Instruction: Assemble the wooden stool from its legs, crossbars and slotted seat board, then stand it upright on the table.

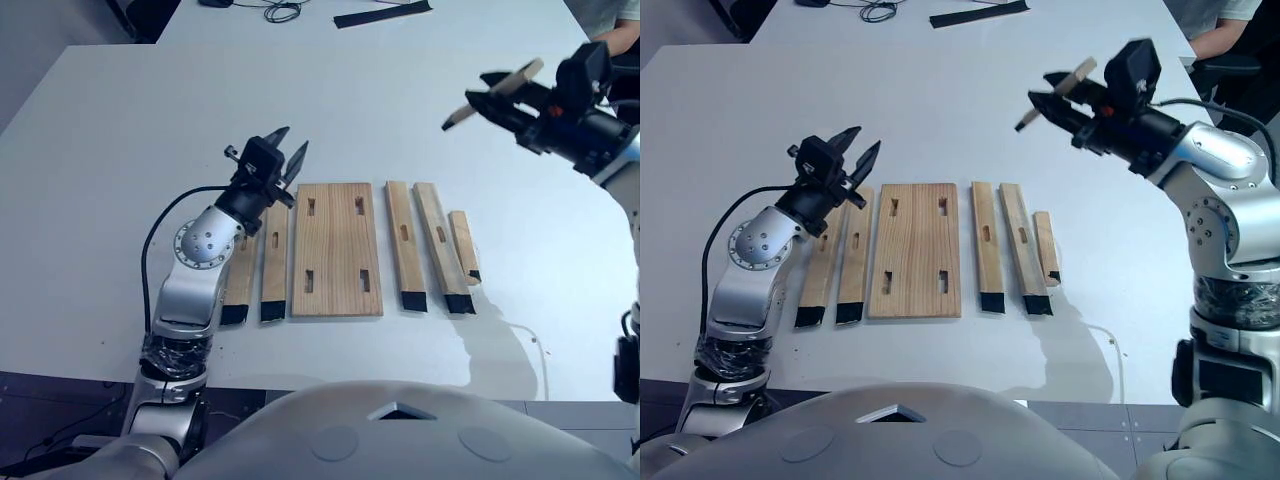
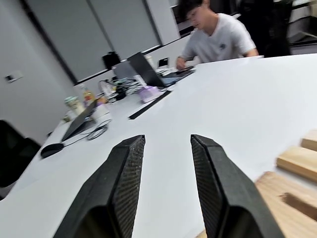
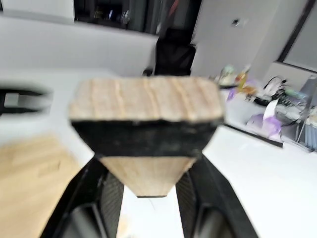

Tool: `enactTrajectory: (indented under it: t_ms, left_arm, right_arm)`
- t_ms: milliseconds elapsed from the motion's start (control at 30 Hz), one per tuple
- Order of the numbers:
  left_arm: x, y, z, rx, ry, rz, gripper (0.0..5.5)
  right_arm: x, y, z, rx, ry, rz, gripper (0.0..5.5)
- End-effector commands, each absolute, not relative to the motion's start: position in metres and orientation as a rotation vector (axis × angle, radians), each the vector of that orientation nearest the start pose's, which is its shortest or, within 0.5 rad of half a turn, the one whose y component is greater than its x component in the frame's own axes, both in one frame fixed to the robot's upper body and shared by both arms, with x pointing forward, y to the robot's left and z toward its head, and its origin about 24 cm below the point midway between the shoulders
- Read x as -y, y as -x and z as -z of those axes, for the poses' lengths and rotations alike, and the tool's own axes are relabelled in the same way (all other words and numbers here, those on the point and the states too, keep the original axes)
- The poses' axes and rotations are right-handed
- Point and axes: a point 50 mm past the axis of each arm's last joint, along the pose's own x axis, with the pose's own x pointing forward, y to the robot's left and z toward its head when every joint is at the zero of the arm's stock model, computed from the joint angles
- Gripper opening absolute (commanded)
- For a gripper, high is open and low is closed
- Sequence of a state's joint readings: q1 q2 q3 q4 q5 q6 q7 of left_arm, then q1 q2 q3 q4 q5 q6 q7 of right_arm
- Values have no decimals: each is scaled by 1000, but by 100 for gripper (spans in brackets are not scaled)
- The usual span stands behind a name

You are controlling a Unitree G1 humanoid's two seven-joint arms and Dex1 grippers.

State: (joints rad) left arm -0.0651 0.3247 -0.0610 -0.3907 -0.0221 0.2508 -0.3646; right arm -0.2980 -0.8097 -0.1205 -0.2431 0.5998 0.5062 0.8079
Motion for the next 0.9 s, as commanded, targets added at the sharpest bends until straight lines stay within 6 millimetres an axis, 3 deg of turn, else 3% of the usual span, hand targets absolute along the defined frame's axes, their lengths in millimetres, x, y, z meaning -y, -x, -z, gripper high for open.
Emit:
enactTrajectory:
  t_ms: [33, 267, 600, 900]
  left_arm:
    - [-161, -249, -116, 106, -330, 420, 170]
    - [-163, -250, -117, 115, -348, 420, 170]
    - [-159, -244, -117, 146, -358, 444, 170]
    - [-158, -245, -120, 167, -361, 459, 170]
  right_arm:
    - [216, -248, -161, -146, 337, -1018, 130]
    - [211, -226, -133, -190, 465, -1162, 130]
    - [227, -231, -137, -169, 597, -1155, 130]
    - [229, -227, -118, -200, 592, -1165, 130]
